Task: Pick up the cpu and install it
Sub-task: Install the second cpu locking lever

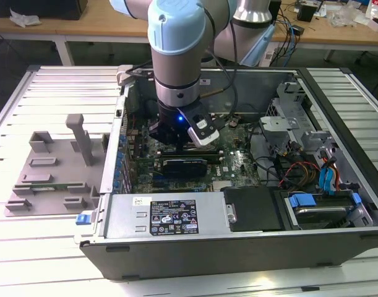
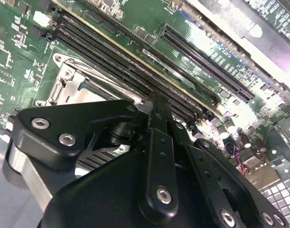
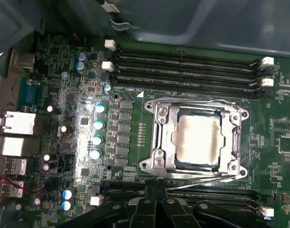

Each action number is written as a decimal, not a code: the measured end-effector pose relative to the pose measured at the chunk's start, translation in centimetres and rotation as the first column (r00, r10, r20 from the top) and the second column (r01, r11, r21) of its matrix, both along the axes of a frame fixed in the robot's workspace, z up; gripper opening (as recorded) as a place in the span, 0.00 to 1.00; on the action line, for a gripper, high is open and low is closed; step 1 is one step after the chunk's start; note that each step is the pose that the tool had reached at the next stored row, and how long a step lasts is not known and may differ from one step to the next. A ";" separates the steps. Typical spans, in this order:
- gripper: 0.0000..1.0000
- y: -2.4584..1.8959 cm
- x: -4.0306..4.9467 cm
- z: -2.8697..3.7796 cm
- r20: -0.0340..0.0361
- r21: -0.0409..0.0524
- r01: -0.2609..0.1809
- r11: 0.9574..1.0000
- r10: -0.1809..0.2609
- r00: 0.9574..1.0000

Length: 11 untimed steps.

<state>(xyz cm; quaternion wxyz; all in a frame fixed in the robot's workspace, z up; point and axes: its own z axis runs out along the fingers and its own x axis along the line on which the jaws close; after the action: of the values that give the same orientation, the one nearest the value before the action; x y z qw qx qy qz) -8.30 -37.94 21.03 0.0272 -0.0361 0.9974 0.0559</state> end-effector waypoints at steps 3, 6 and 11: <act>0.11 -0.07 0.00 0.00 0.000 0.030 0.000 1.000 0.000 1.000; 0.11 -0.24 0.00 -0.20 0.000 0.097 0.001 0.995 -0.001 1.000; 0.11 -0.29 0.39 0.54 0.000 0.032 0.023 0.999 -0.023 1.000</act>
<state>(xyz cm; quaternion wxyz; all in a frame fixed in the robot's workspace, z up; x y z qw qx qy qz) -7.91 -38.23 21.57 0.0287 -0.0243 0.9967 0.0715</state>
